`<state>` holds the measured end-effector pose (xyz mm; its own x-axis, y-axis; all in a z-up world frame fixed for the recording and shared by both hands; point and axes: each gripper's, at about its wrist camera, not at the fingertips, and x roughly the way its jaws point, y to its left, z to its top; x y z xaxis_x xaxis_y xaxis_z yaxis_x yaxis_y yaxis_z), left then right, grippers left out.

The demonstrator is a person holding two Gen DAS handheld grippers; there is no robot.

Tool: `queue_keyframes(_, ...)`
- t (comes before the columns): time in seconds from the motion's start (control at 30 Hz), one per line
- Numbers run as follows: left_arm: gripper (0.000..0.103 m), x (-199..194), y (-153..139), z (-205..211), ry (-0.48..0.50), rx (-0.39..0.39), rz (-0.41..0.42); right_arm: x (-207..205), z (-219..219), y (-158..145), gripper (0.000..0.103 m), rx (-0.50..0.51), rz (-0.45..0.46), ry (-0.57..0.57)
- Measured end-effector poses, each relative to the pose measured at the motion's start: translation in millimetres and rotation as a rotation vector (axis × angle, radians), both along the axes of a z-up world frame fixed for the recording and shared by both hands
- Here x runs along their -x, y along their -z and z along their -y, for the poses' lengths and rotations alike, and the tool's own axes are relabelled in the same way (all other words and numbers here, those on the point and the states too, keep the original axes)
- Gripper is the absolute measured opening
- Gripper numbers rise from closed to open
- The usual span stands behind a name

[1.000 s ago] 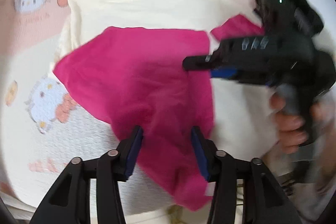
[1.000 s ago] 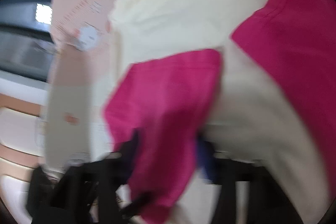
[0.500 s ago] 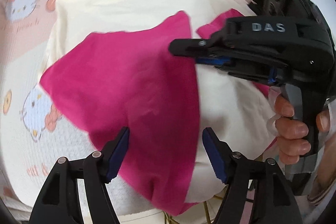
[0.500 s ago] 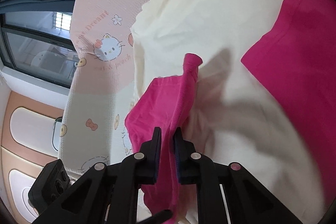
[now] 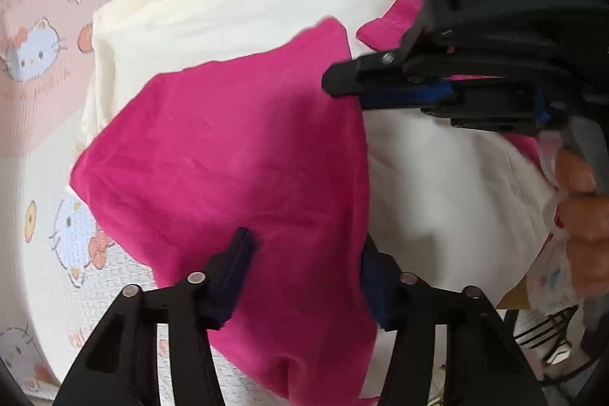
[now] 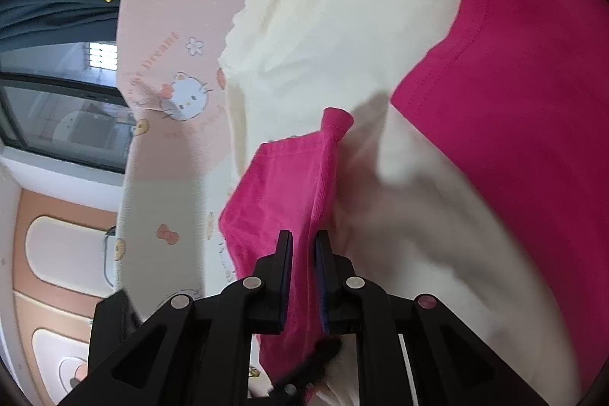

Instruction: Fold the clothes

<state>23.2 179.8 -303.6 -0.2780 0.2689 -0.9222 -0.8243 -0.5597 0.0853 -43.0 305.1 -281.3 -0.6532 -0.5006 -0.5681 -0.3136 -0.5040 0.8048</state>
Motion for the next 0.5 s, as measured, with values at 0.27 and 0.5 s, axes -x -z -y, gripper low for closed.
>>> queue_keyframes(0.27, 0.044, 0, 0, 10, -0.006, -0.019, 0.026, 15, 6, 9, 0.047, -0.024, 0.046, -0.007)
queue_keyframes(0.5, 0.044, -4, -1, 15, -0.002, -0.033, 0.02, 36, 17, 7, 0.029, -0.169, 0.035, -0.009)
